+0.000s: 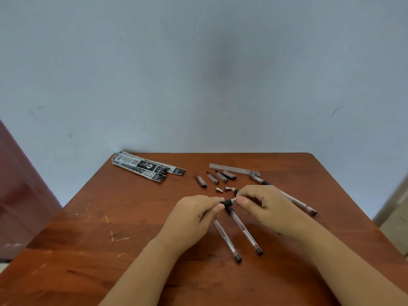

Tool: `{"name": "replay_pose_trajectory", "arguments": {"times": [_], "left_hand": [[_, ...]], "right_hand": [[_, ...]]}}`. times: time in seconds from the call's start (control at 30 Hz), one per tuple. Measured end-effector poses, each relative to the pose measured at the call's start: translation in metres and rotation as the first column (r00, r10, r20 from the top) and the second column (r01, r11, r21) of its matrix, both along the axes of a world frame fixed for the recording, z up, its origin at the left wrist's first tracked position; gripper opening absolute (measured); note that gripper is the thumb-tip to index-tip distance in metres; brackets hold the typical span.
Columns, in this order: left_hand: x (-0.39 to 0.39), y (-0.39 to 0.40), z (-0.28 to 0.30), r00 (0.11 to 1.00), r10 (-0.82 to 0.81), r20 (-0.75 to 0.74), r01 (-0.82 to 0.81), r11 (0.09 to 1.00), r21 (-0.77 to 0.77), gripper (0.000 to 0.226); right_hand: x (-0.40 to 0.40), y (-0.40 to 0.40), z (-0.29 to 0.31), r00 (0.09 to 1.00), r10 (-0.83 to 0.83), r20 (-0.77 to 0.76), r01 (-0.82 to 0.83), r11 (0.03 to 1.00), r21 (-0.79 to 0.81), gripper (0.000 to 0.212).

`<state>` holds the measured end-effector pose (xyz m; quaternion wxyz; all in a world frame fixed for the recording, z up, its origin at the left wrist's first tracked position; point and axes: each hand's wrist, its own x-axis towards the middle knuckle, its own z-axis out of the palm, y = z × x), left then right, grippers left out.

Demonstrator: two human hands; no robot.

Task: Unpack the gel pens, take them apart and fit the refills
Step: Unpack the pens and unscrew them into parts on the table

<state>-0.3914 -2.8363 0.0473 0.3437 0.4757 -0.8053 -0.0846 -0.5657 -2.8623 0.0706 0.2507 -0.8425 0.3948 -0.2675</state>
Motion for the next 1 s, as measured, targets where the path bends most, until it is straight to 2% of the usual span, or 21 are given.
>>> {"name": "replay_pose_trajectory", "arguments": {"times": [0.07, 0.13, 0.23, 0.33, 0.57, 0.67, 0.77, 0.93, 1.0], "left_hand": [[0.001, -0.0008, -0.0016, 1.0, 0.014, 0.014, -0.014, 1.0, -0.027, 0.031], [0.0021, -0.002, -0.0039, 0.998, 0.036, 0.045, -0.033, 0.997, -0.066, 0.032], [0.0028, -0.0037, -0.0048, 0.998, 0.046, 0.045, -0.042, 0.996, -0.08, 0.035], [0.0022, -0.0031, -0.0034, 0.997, 0.052, 0.061, -0.045, 0.993, -0.107, 0.033], [0.0046, -0.003, -0.0031, 0.997, 0.066, 0.04, -0.062, 0.994, -0.094, 0.035], [0.0047, -0.0033, -0.0044, 0.997, 0.067, 0.027, -0.064, 0.994, -0.083, 0.035], [0.005, -0.0043, -0.0053, 0.996, 0.068, 0.061, -0.062, 0.994, -0.09, 0.035], [0.0053, -0.0038, -0.0034, 0.996, 0.076, 0.036, -0.073, 0.994, -0.081, 0.032], [0.0051, -0.0037, -0.0039, 0.995, 0.079, 0.061, -0.074, 0.994, -0.08, 0.033]], "right_hand": [[-0.0008, -0.0011, -0.0018, 0.999, 0.014, 0.039, -0.014, 1.0, 0.001, 0.016], [-0.0019, -0.0027, -0.0048, 0.998, 0.014, 0.065, -0.016, 1.0, 0.024, 0.018], [0.0029, -0.0013, -0.0068, 0.999, 0.011, 0.046, -0.011, 1.0, 0.004, 0.008], [0.0065, -0.0021, -0.0098, 0.999, -0.002, 0.034, 0.003, 0.999, -0.037, 0.031], [0.0047, -0.0003, -0.0075, 0.994, 0.023, 0.11, -0.028, 0.999, 0.042, 0.01], [0.0046, -0.001, -0.0076, 0.998, -0.007, 0.066, 0.007, 1.0, 0.008, 0.024], [0.0035, -0.0013, -0.0073, 0.997, -0.01, 0.071, 0.01, 1.0, -0.003, 0.029], [0.0045, -0.0004, -0.0048, 0.998, -0.01, 0.069, 0.009, 1.0, 0.01, 0.01], [0.0046, 0.0001, -0.0046, 0.999, -0.012, 0.047, 0.012, 1.0, -0.005, 0.019]]}}
